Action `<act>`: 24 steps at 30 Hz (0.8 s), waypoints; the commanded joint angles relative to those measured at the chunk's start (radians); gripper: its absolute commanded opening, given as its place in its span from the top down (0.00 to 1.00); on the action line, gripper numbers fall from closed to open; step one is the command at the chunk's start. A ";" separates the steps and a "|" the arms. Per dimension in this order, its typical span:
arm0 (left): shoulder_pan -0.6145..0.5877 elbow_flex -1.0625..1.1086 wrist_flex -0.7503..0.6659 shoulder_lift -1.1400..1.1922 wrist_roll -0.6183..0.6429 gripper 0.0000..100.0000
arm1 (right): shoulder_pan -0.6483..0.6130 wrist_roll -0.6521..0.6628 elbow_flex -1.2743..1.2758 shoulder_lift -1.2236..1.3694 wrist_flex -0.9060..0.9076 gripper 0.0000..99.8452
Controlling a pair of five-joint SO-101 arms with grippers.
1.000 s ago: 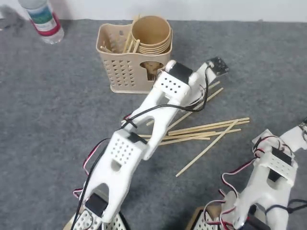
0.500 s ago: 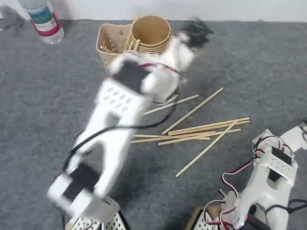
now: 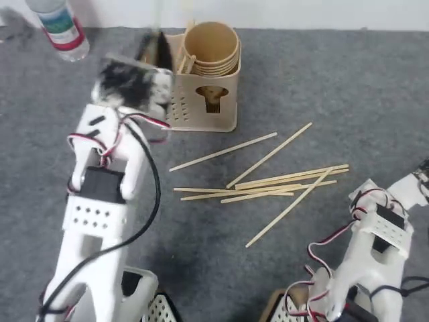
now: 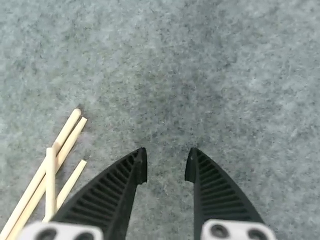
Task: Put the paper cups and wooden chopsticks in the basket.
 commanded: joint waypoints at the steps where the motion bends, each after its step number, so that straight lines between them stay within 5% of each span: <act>1: -0.057 0.007 -0.328 0.061 0.018 0.99 | -0.019 -0.006 -0.046 -0.033 -0.012 0.86; 10: -0.054 -0.107 -0.330 0.307 0.193 0.99 | -0.025 -0.006 -0.046 -0.031 -0.016 0.86; 24: -0.038 -0.134 -0.281 0.394 0.204 0.88 | -0.027 -0.006 -0.046 -0.031 -0.016 0.86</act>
